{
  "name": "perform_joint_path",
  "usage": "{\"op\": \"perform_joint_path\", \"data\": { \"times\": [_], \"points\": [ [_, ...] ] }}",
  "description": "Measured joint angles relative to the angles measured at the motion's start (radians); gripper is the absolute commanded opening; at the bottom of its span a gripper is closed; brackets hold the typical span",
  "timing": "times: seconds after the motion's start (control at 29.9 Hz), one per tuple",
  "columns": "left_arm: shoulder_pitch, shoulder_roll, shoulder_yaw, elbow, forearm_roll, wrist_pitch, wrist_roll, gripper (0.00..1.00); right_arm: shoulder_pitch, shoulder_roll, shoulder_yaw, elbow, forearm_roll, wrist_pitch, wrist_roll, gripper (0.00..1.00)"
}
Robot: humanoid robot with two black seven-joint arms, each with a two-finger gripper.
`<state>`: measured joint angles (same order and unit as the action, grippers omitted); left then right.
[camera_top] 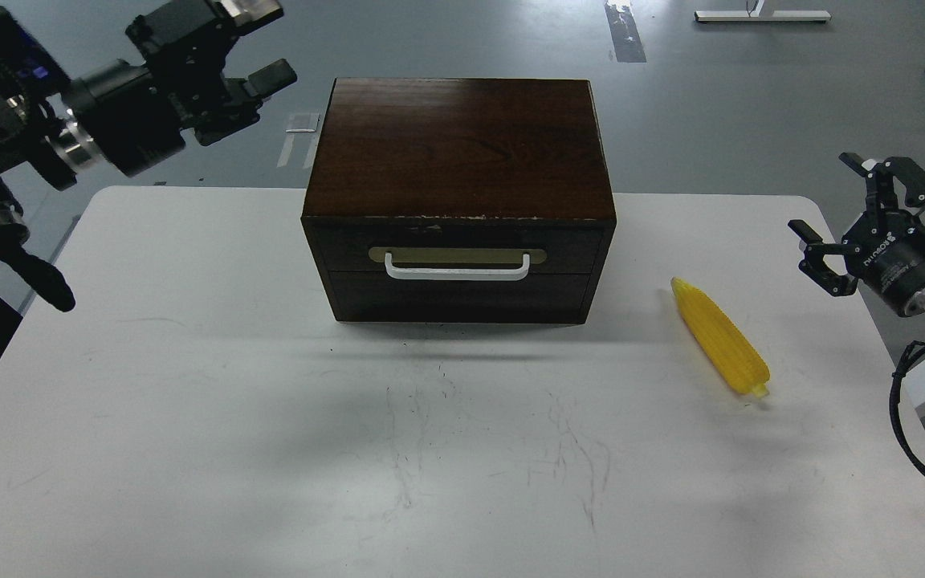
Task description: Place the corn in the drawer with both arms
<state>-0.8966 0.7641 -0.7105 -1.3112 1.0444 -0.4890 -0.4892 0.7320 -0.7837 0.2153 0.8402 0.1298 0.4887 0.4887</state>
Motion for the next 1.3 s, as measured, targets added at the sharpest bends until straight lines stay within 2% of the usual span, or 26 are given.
{"op": "perform_joint_path", "data": {
  "times": [0.13,0.27,0.47,0.57,0.74,0.87,1.3],
  "points": [
    [-0.122,-0.095,0.06,-0.054,0.327,0.0,0.0,0.98,0.001,0.0,0.001,-0.002,-0.001,0.0,0.0,0.99],
    [-0.277,-0.177,0.222,-0.055,0.612,0.0,0.0,0.98,0.01,0.0,0.001,-0.001,-0.001,0.0,0.0,0.99],
    [-0.47,-0.26,0.504,-0.016,0.812,0.0,0.001,0.98,0.011,-0.004,0.001,-0.001,-0.001,0.0,0.0,0.99],
    [-0.526,-0.298,0.604,-0.011,0.866,0.0,0.0,0.98,0.009,-0.004,0.001,-0.001,-0.001,0.0,0.0,0.99],
    [-0.546,-0.367,0.658,0.01,1.015,0.0,0.0,0.98,0.009,-0.004,0.001,-0.002,-0.001,0.0,0.0,0.99],
    [-0.547,-0.415,0.684,0.074,1.08,0.0,0.0,0.98,0.009,-0.002,0.001,-0.002,-0.001,0.0,0.0,0.99],
    [-0.553,-0.428,0.772,0.101,1.13,0.0,0.001,0.98,0.009,-0.009,0.001,-0.001,-0.001,0.0,0.0,0.99]
  ]
}}
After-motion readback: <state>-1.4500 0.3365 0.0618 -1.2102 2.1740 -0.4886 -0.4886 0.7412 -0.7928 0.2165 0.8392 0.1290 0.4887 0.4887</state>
